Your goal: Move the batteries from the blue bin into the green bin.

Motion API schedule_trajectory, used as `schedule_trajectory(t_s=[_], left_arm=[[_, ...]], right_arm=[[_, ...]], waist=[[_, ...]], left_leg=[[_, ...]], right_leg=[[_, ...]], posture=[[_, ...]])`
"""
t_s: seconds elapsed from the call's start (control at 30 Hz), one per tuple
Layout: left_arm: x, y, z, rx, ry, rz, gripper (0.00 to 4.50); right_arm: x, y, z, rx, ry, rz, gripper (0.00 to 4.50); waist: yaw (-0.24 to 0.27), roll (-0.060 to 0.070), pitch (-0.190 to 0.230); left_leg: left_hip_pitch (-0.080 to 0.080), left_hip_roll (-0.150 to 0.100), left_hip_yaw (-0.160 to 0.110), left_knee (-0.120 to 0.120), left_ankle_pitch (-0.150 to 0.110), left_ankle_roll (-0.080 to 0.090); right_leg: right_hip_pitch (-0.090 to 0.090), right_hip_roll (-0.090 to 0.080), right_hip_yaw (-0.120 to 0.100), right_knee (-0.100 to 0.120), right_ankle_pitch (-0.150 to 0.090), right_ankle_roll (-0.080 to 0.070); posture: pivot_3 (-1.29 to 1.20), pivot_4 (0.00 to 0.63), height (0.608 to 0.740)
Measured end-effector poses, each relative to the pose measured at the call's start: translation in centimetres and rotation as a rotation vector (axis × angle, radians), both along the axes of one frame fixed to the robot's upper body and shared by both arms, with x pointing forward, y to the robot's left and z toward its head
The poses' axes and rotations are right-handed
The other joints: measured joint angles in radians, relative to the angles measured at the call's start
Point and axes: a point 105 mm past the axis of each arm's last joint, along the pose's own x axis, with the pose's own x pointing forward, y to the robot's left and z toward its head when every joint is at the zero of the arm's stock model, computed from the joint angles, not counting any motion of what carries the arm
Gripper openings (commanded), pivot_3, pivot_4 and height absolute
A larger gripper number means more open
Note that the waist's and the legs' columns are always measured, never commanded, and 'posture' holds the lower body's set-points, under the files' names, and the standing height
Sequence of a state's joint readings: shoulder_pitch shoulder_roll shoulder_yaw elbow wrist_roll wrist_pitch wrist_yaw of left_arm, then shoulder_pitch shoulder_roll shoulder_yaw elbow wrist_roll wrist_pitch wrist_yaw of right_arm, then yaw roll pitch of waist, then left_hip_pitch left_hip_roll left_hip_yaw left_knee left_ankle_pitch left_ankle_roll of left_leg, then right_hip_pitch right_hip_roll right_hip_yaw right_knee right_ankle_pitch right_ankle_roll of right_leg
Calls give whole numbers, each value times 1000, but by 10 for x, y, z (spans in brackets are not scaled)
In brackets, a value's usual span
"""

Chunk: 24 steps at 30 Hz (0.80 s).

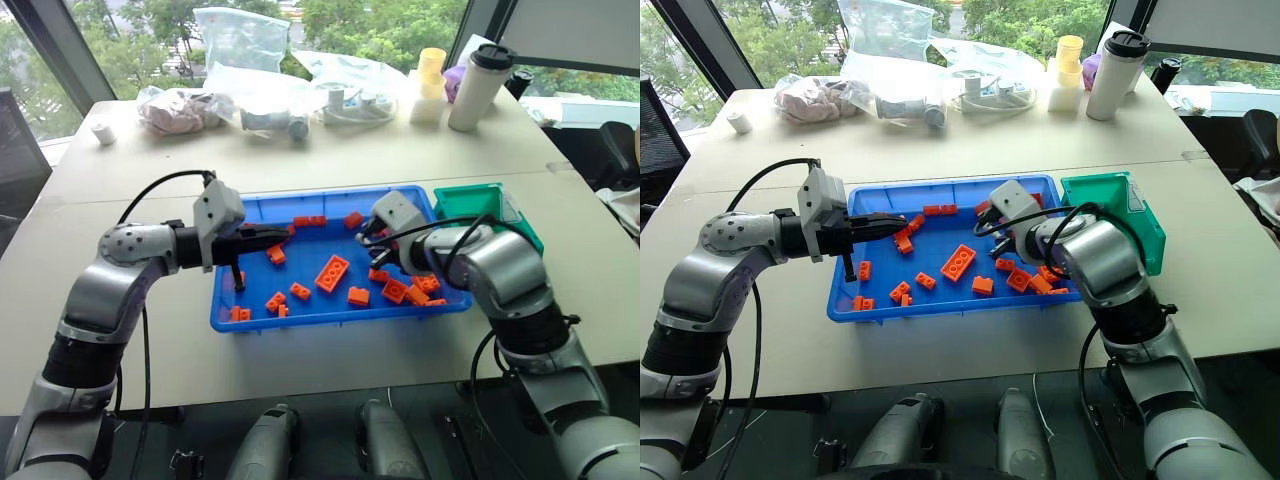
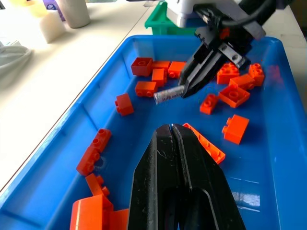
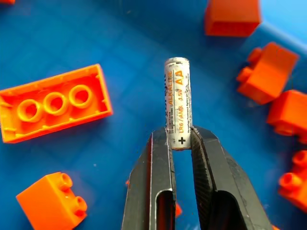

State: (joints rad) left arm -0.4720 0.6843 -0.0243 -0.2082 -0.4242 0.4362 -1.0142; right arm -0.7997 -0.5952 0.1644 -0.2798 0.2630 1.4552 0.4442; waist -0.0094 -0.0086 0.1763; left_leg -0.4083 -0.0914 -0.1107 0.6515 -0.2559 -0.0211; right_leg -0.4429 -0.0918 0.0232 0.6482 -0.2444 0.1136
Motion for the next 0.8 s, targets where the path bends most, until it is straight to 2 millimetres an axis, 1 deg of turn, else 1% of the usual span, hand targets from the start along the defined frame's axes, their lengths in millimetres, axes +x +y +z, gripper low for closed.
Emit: schedule_trajectory(t_s=[0.03,0.07,0.1,0.13,0.17,0.2,0.27,0.33,0.37,0.53,0.57,0.6,0.67,0.73,0.8], left_arm=[[0,0,0,0,-1,-3,0],[0,1,-2,0,2,-3,0],[0,1,-3,-2,7,-2,0],[0,1,-3,-5,10,-4,0],[0,0,-3,-11,11,-9,0],[0,-2,-3,-18,13,-17,0],[-1,-3,-4,-21,20,-26,0],[-2,-5,-2,-28,25,-42,0],[-3,-6,-1,-34,26,-51,0],[-4,-7,0,-41,42,-70,0],[-4,-7,0,-42,43,-71,0],[-4,-7,0,-42,45,-72,0],[-4,-8,0,-44,48,-74,0],[-4,-7,0,-44,57,-72,0],[-5,-6,0,-39,65,-72,0]], right_arm=[[3,-19,21,-5,-60,-54,17],[4,-48,57,-7,-165,-141,17],[1,-68,79,-15,-233,-197,17],[-2,-82,89,-28,-267,-231,17],[-6,-93,92,-53,-276,-253,17],[-9,-104,87,-82,-258,-271,17],[-15,-117,67,-117,-184,-279,17],[-22,-125,47,-142,-108,-262,1054],[-24,-124,40,-144,-83,-239,1547],[-32,-115,24,-136,-40,-139,4068],[-33,-115,20,-134,-29,-131,4474],[-34,-115,17,-133,-23,-127,4474],[-33,-115,21,-132,-42,-124,4474],[-32,-113,26,-124,-63,-114,4474],[-32,-103,39,-69,-92,-44,4474]], waist=[[3,0,0],[6,0,0],[6,-1,-1],[4,-2,-1],[2,-2,-1],[0,-2,-1],[-4,-2,-1],[-7,-1,-1],[-9,-1,-1],[-3,-1,-1],[-2,-1,-1],[-1,-1,-1],[-1,-1,-1],[-1,-1,-1],[-1,-1,-1]], left_leg=[[0,0,0,0,-2,3],[0,0,0,0,-2,3],[0,0,0,-1,-2,4],[1,1,0,-1,-3,4],[1,1,0,-2,-3,5],[1,1,0,-2,-3,5],[1,1,1,-1,-3,5],[2,2,2,-1,-3,5],[2,2,2,-1,-3,5],[2,2,2,0,-3,5],[2,2,2,0,-3,5],[1,1,2,0,-3,5],[1,1,2,0,-3,5],[1,1,2,0,-3,5],[1,1,2,0,-3,5]], right_leg=[[0,0,0,0,0,0],[1,0,-1,-1,0,0],[1,0,-1,-2,0,0],[1,0,-1,-3,0,0],[2,0,-1,-3,0,0],[2,0,-1,-3,0,0],[2,0,0,-2,0,0],[2,0,1,-1,0,0],[1,1,1,-1,0,0],[2,1,1,-1,0,0],[2,1,1,-1,0,0],[2,0,1,-1,0,0],[2,0,1,-1,0,0],[2,0,1,-1,0,0],[2,0,1,-1,0,0]], posture=[[0,150,740],[0,150,740],[0,150,740],[0,150,740],[0,150,740],[0,150,740],[0,150,740],[0,150,740],[0,150,740],[0,150,740],[0,150,740],[0,150,740],[0,150,740],[0,150,740],[0,150,740]])
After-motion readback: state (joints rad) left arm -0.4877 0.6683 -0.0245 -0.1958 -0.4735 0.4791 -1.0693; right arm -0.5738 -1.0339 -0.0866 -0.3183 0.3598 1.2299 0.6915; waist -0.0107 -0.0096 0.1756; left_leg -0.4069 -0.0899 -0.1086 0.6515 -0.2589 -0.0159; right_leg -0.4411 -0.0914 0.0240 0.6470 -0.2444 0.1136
